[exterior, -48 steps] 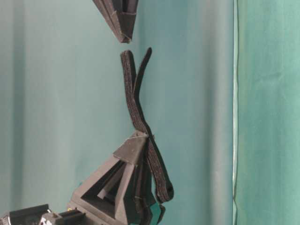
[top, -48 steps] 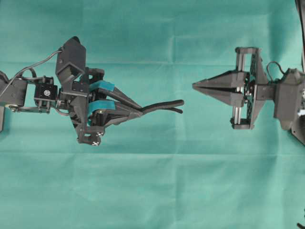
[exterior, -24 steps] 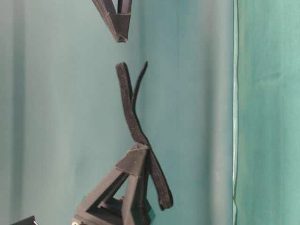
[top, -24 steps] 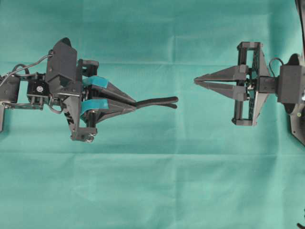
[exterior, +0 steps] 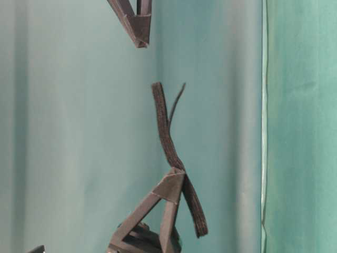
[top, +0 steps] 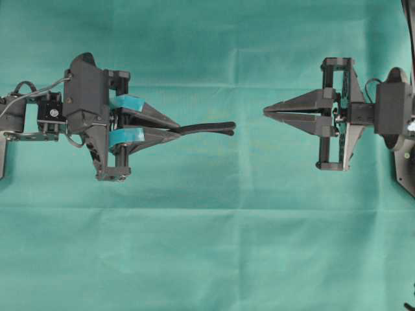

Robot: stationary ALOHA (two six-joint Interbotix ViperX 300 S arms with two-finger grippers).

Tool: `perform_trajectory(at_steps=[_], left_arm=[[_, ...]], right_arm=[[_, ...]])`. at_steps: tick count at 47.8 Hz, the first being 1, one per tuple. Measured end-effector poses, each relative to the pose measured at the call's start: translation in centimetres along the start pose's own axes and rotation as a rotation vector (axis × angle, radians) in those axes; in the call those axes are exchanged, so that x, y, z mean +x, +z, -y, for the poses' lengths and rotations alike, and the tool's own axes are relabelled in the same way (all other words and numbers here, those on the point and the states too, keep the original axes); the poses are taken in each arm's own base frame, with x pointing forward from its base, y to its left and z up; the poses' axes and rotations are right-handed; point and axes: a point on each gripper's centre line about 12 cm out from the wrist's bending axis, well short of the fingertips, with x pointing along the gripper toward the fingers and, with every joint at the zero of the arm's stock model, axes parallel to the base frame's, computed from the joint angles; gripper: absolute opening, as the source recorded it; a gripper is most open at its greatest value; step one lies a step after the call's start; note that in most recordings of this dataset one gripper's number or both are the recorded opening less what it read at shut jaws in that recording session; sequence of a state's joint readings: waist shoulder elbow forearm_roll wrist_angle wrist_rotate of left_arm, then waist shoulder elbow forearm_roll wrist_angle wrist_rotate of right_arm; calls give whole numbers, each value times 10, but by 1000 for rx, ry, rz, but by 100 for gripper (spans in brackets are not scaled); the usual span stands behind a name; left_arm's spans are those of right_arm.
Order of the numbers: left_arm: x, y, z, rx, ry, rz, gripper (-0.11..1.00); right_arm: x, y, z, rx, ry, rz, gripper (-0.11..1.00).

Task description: Peel off the Velcro with your right arm.

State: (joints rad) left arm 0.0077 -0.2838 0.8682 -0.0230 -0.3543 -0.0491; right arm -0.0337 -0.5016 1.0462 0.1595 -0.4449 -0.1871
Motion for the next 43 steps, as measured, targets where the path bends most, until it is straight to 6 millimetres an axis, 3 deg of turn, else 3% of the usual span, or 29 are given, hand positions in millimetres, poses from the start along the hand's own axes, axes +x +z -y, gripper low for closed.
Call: perform_trajectory(at_steps=[43], left_arm=[[-1,-2,0,9,1,-15,11]], right_arm=[[1,-2,-1,18,2,-9,-9]])
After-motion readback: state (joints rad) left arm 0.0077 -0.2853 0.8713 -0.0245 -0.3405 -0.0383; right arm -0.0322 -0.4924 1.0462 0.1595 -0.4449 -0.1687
